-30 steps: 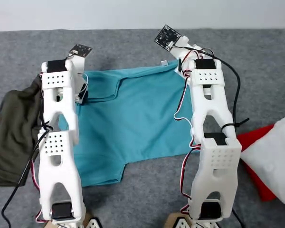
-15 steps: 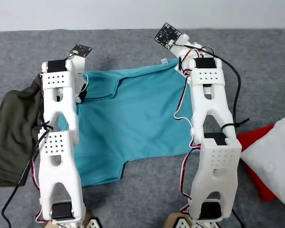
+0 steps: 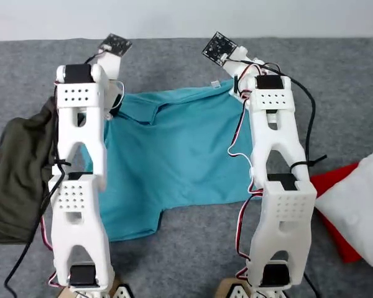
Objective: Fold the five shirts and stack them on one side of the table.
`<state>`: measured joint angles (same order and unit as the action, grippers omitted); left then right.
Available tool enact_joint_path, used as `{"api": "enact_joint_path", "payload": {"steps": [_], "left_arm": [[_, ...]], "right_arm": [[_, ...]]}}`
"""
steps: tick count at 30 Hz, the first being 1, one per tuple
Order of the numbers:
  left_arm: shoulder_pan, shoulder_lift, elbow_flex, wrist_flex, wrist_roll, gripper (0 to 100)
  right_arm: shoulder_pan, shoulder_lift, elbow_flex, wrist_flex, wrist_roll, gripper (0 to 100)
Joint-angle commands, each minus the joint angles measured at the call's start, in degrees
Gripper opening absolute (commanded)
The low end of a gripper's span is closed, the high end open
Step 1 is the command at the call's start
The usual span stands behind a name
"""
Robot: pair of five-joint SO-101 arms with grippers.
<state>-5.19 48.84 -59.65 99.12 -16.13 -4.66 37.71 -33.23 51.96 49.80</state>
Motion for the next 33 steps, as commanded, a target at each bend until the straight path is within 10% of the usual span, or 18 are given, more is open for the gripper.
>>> {"api": "enact_joint_path", "payload": {"steps": [1,10,33], "left_arm": [[0.4,-3.3,-0.1,1.3,0.3,0],[-2.3,5.5,-0.7,1.2,0.4,17],[-2.5,10.5,-0.7,0.1,0.2,0]], "right_arm": [[0.0,-5.5,-3.2,0.2,0.5,0.9],[0.0,-5.4,-3.0,0.2,0.5,0.9],[0.0,-5.4,-2.9,0.3,0.5,0.9]]}}
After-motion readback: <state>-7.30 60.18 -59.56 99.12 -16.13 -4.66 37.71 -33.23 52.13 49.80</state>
